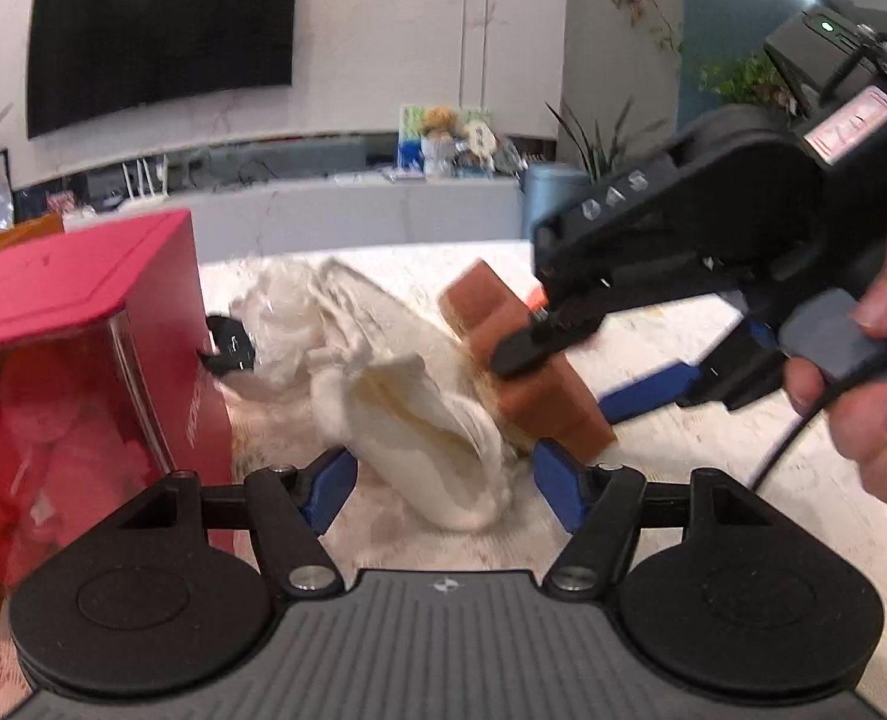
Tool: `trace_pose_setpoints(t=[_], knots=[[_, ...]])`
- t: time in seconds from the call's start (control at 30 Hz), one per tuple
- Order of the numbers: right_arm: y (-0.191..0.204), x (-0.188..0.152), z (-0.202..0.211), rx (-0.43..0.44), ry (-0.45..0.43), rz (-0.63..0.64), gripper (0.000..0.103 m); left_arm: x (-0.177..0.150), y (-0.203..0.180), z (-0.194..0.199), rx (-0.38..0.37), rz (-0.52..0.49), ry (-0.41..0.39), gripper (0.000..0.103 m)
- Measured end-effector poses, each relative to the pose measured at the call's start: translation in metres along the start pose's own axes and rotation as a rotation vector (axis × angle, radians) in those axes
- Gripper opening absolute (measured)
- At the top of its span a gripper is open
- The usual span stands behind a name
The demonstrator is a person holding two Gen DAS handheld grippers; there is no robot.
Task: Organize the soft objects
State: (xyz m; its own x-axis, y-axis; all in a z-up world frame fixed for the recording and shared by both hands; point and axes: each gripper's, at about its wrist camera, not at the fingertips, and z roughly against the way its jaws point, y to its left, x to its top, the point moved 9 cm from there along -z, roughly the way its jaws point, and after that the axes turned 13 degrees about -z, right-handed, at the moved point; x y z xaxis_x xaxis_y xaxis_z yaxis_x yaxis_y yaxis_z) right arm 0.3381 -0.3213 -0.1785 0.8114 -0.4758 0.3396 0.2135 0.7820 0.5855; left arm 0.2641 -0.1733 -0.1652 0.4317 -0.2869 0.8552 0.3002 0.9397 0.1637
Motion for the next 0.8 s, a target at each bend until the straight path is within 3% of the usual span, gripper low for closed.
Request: trace_pose_setpoints(t=[0.13, 0.2, 0.27, 0.33, 0.37, 0.53, 0.8], knots=[[-0.003, 0.001, 0.002, 0.007, 0.005, -0.003, 0.058, 0.011, 0.007, -0.002, -0.014, 0.070, -0.030, 0.078], [-0.006, 0.002, 0.005, 0.010, 0.001, -0.027, 0.058, 0.015, 0.009, -0.002, -0.087, 0.086, -0.045, 0.057], [-0.007, 0.003, 0.009, 0.003, -0.009, -0.022, 0.058, 0.017, 0.011, 0.001, -0.165, 0.112, -0.051, 0.028], [-0.009, 0.004, 0.014, -0.008, -0.017, -0.017, 0.058, 0.019, 0.014, 0.004, -0.143, 0.097, -0.046, 0.012], [-0.010, 0.004, 0.016, -0.012, -0.022, -0.015, 0.058, 0.020, 0.015, 0.006, -0.140, 0.082, -0.045, 0.008], [-0.020, 0.007, 0.029, -0.028, -0.055, -0.031, 0.058, 0.029, 0.017, 0.027, -0.245, 0.021, -0.063, 0.006], [-0.019, -0.005, 0.043, -0.087, -0.064, 0.064, 0.058, 0.002, 0.022, 0.073, -0.343, -0.120, 0.034, 0.007]])
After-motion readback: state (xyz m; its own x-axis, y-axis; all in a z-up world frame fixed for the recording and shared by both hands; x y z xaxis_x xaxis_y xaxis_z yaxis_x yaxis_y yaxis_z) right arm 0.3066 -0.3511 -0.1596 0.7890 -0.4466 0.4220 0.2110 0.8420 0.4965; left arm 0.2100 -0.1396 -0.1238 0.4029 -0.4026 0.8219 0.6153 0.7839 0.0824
